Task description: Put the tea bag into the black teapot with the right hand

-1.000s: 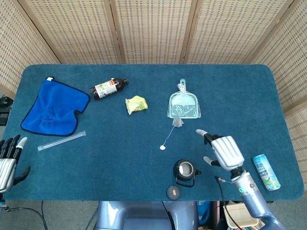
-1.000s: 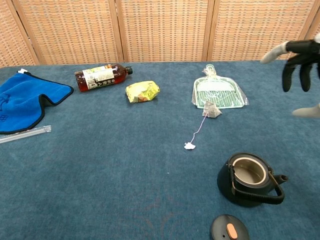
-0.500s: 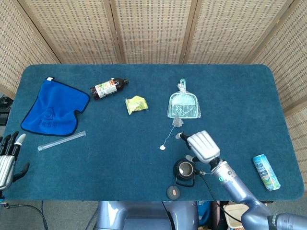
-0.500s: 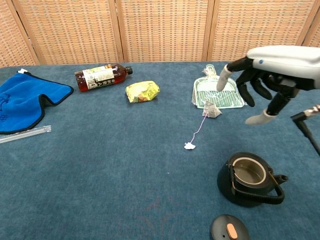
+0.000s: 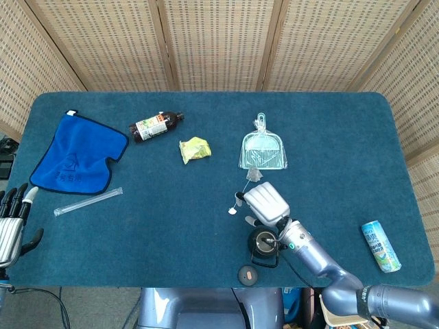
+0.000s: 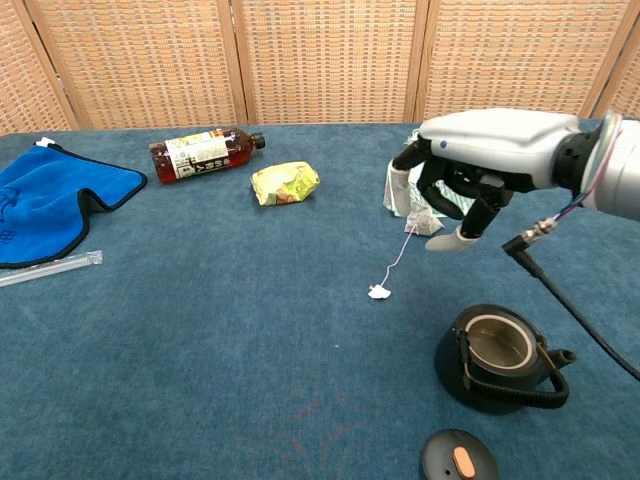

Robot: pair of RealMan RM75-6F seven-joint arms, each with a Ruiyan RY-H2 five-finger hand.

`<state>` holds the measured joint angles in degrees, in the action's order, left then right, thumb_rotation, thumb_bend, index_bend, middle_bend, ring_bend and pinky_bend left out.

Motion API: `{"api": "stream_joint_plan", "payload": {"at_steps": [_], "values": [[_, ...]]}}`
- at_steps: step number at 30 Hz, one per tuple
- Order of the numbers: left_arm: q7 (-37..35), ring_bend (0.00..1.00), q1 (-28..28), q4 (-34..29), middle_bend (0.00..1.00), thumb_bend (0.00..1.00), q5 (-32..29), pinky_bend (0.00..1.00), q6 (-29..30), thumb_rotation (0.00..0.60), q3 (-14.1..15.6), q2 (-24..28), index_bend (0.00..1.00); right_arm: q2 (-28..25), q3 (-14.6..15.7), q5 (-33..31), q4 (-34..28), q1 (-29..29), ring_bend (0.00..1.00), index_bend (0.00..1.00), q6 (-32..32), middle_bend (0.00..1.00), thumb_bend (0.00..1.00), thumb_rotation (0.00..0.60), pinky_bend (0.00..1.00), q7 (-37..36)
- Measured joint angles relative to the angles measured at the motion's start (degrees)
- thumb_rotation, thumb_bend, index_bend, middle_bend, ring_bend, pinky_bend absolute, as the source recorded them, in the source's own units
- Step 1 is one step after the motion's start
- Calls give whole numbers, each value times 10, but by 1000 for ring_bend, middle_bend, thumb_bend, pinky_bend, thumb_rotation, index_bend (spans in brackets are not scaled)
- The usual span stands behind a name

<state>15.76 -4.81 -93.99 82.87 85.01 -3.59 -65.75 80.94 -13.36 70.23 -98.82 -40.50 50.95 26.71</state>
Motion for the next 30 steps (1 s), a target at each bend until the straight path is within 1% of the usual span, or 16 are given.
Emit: {"api": "stream_joint_plan", "payload": {"at_steps": [4,12,22,30], "values": [[3,0,-1,-2,0,349,-1,0,-1,600,0,0,0,17,1,-7,17,-17,883,539,-6,854,403,600,918,6],[6,0,-2,-3,0,350,-5,0,-4,600,2,-1,0,43,4,-19,53,-51,934,540,-26,900,443,600,952,27],[2,0,-2,2,0,349,-11,0,-8,600,3,-4,0,66,12,-61,90,-95,958,540,-68,922,456,600,974,58],[-2,0,-2,6,0,349,-12,0,-10,600,5,-7,0,89,21,-97,116,-127,960,540,-86,928,457,600,974,87]]}}
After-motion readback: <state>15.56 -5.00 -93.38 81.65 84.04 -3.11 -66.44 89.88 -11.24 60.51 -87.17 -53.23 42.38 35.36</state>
